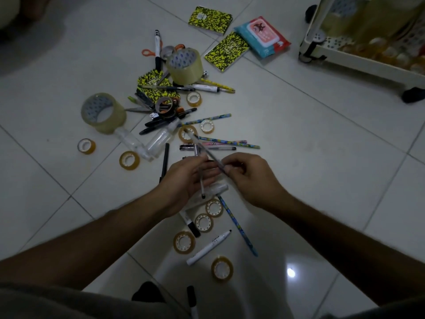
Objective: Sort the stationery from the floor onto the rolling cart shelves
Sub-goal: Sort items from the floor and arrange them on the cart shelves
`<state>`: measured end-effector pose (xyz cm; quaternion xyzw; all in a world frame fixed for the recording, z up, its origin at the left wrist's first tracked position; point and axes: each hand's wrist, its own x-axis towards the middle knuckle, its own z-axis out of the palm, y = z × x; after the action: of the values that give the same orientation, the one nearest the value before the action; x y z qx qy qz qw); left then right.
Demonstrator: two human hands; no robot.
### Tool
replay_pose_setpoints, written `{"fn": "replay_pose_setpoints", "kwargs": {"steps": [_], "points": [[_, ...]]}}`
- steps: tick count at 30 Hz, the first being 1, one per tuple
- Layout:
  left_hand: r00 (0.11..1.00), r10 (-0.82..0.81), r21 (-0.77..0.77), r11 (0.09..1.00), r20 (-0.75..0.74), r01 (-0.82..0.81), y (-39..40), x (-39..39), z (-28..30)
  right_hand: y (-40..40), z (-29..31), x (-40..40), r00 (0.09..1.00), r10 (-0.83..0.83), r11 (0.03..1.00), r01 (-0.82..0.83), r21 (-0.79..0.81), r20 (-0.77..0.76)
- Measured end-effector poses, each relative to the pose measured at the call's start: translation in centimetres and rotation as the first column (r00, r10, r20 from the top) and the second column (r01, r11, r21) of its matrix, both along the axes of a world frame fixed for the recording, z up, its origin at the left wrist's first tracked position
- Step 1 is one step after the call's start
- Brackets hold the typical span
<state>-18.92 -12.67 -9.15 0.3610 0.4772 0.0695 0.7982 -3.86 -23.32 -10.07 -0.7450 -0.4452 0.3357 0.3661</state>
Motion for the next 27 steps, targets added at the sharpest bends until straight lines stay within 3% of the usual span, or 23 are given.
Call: {"fn": "replay_pose_setpoints", "kwargs": {"steps": [4,7,9,12,15,18,22,27], "points": [[0.999,0.052,0.047,0.998,-0.009,-0.051,-0.2,-0.3,0.1,0.2,0.3,-1.9,0.986,0.005,1.000,-0.006,-0.005,-0.164],[0.992,0.115,0.051,0.992,-0.056,-0.113,0.3,-1.4,-0.2,0.5,-1.1,0.4,0.995,0.007,0.998,-0.012,0.058,0.096],[0.988,0.147,0.020,0.989,-0.037,-0.146,0.6,-2.1,-0.3,0.7,-2.6,2.1,0.944,0.101,0.994,-0.106,-0.002,0.314],[0.990,0.141,-0.006,0.990,-0.007,-0.141,0.6,-2.6,0.1,0.4,-4.2,2.5,0.880,0.241,0.969,-0.195,-0.152,0.409],[0.991,0.131,-0.019,0.991,-0.005,-0.132,0.8,-2.7,0.0,0.2,-4.6,2.2,0.826,0.287,0.957,-0.228,-0.178,0.486],[0.989,0.149,-0.027,0.988,0.004,-0.149,1.1,-2.7,-0.1,-0.2,-3.9,3.0,0.852,0.252,0.968,-0.224,-0.116,0.458],[0.983,0.182,-0.054,0.982,0.024,-0.181,1.1,-2.0,0.1,-0.7,-0.8,1.5,0.959,0.130,0.989,-0.145,0.042,0.251],[0.984,0.145,-0.098,0.986,0.104,-0.135,1.5,-1.2,1.0,-0.5,0.0,-2.0,0.961,0.187,0.980,-0.197,0.033,0.202]]}}
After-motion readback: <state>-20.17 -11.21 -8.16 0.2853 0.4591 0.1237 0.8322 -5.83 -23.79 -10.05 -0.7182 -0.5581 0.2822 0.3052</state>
